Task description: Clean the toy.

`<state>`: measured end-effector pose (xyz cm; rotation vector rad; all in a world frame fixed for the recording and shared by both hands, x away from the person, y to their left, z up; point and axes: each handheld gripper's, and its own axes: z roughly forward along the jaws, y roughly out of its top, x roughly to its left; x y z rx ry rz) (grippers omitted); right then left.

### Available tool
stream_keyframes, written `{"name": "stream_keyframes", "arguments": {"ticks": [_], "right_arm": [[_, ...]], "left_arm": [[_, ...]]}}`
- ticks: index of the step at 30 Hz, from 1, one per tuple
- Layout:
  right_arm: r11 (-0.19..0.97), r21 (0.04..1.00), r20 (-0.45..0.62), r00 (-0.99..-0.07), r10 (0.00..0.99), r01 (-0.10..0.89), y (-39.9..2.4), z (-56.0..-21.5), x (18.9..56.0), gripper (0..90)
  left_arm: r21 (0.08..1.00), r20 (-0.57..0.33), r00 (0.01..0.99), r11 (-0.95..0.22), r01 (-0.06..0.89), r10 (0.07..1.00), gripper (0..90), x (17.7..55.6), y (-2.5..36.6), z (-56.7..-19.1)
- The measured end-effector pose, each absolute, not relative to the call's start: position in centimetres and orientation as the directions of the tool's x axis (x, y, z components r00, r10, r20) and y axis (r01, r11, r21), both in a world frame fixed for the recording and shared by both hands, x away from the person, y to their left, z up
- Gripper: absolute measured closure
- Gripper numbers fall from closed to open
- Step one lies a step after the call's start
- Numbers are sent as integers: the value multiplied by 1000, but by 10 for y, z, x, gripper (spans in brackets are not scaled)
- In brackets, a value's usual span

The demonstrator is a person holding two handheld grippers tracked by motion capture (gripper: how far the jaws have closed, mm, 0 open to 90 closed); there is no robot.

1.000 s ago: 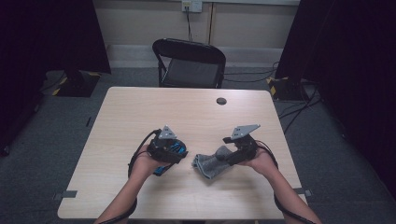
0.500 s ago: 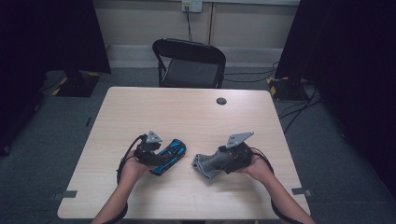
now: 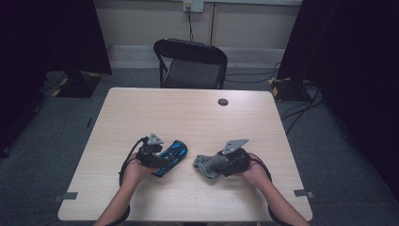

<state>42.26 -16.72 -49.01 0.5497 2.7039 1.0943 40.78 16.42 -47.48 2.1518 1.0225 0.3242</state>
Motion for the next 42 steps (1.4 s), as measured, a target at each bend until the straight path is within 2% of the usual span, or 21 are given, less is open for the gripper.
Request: {"name": "stream_keyframes", "arguments": {"ticks": [5, 9, 16, 21, 25, 31, 42], "right_arm": [[641, 709, -29, -896, 442, 293, -169, -491, 422, 449], [614, 725, -26, -879, 476, 311, -170, -493, 421, 485], [591, 742, -25, -868, 495, 316, -171, -496, 419, 486], [577, 753, -20, -865, 501, 317, -172, -497, 418, 486], [573, 755, -17, -865, 501, 317, -173, -498, 418, 486], [570, 757, -13, -864, 503, 321, -173, -498, 418, 487], [559, 762, -6, -860, 509, 326, -173, -499, 419, 490]], "left_arm": [[705, -93, 655, -415, 575, 750, 269, 410, 162, -479], [711, -91, 667, -421, 564, 740, 245, 412, 158, -479], [701, -77, 691, -454, 550, 719, 188, 413, 150, -486], [670, -53, 699, -493, 555, 714, 188, 415, 148, -494], [690, -56, 695, -476, 546, 717, 188, 418, 147, -488], [671, -86, 684, -464, 577, 725, 191, 431, 139, -489], [660, -61, 685, -486, 573, 726, 173, 440, 122, -492]]}}
